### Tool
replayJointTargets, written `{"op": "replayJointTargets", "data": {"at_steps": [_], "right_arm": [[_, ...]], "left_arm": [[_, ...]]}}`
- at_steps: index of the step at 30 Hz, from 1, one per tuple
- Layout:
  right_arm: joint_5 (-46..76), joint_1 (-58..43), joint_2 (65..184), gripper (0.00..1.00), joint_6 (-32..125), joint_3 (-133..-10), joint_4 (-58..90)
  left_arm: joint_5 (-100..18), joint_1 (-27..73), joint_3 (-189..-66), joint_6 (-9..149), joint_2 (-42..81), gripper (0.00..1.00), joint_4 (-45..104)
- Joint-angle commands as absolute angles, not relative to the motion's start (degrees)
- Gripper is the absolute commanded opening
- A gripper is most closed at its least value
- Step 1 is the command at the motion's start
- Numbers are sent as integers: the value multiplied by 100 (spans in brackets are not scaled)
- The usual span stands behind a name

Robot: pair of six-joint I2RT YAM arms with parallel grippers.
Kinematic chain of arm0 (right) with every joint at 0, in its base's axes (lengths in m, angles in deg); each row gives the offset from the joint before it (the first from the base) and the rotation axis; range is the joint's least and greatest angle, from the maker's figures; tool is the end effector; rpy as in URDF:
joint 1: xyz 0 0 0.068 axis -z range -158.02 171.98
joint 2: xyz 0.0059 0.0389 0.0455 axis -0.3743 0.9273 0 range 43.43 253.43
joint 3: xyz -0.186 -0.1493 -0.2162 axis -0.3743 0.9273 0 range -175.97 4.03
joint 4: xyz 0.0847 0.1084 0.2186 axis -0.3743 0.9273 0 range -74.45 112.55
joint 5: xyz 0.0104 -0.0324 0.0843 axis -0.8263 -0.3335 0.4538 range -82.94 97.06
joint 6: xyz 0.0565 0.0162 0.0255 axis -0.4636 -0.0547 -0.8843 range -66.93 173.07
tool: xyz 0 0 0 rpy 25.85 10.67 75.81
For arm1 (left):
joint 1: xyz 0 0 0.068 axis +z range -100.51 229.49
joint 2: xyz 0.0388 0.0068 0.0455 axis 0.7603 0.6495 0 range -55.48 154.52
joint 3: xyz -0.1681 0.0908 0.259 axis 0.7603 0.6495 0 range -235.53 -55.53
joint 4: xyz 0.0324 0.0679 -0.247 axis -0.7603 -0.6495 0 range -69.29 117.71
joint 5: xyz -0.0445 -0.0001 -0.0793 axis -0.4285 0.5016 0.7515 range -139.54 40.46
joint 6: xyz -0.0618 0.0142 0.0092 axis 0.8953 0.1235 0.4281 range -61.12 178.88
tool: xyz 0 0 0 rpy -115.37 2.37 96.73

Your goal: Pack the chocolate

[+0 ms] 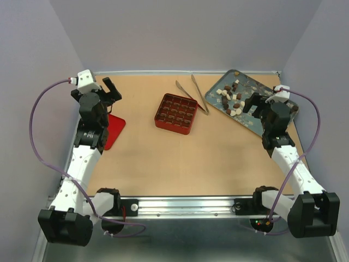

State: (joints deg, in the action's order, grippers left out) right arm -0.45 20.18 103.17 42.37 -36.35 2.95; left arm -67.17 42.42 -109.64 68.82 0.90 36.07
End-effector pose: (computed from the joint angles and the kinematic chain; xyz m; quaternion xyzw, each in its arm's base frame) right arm 0.2318 0.0007 0.3471 0.1012 0.7403 0.0235 0.6642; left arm 0.2105 -0.0110 0.4386 -0.1304 0.6576 -0.0074 0.7420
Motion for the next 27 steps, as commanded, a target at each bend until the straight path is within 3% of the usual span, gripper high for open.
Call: {"op": "replayJointTargets", "data": {"at_steps": [1, 12, 18, 27], "right_arm": [[-85, 2049, 10311, 100, 4332, -3921, 193], [80, 2049, 10556, 100, 4323, -4114, 342], [1257, 2031, 11592, 100, 4034, -4334, 465], [881, 1135, 12895, 99, 4270, -4879, 667]], "left_arm": [[-6827, 4211, -11345, 6899, 200, 99, 3597], [-6801, 4211, -11258, 7251, -141, 99, 3685], [-6598, 4211, -11143, 7084, -187, 99, 3545], [-6185, 4211, -11503, 7084, 464, 99, 2973]]}}
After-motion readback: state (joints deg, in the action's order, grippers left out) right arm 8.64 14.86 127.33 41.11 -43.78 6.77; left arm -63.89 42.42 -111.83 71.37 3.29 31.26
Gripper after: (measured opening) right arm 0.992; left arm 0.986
